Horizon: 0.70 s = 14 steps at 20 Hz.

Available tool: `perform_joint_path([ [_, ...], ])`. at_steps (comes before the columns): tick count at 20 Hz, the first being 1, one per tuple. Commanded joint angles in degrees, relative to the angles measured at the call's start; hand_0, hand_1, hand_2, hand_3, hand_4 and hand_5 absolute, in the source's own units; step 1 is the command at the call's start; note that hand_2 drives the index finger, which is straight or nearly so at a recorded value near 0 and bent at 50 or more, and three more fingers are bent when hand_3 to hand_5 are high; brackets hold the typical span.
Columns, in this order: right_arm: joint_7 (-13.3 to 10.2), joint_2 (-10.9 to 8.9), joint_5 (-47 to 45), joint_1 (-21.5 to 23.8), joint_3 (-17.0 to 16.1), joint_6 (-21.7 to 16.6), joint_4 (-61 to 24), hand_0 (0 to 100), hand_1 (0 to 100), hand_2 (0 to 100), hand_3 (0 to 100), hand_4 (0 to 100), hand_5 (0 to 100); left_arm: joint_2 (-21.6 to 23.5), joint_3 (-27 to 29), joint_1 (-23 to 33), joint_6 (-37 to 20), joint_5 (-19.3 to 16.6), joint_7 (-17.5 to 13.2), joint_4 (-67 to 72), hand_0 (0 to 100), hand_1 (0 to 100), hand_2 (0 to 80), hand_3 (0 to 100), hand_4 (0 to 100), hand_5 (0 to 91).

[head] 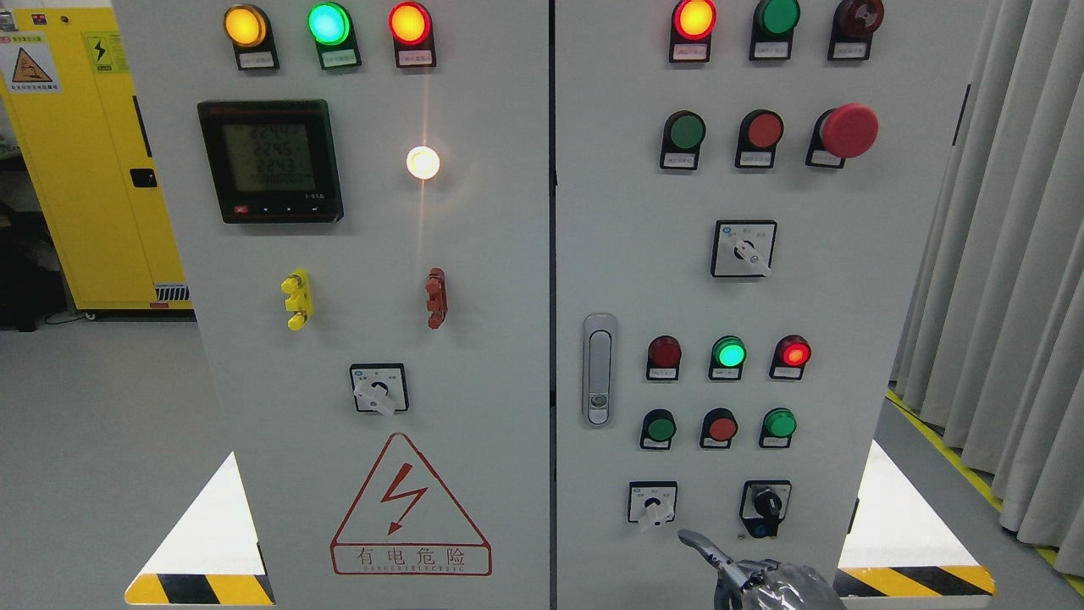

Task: Press green start button
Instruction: 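Raise the right hand toward the lower row of round push buttons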

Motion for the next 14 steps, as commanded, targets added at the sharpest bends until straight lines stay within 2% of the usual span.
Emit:
perform_joint_path([
  [1, 0.03, -0.05, 3.35, -6.03, 0.03, 0.01, 2.82, 29, 66, 0, 72, 75, 68, -1.56, -0.12, -0.79, 0.15, -0.12, -0.04, -1.58, 12, 56, 0.0, 0, 0, 0.0],
  [14, -0.15, -0.14, 5.02, -11.04, 1.08, 0.01, 8.01, 30, 66, 0, 70, 76, 69, -1.56, -0.12, -0.79, 0.15, -0.03, -0.04, -1.58, 12, 56, 0.0, 0, 0, 0.0],
])
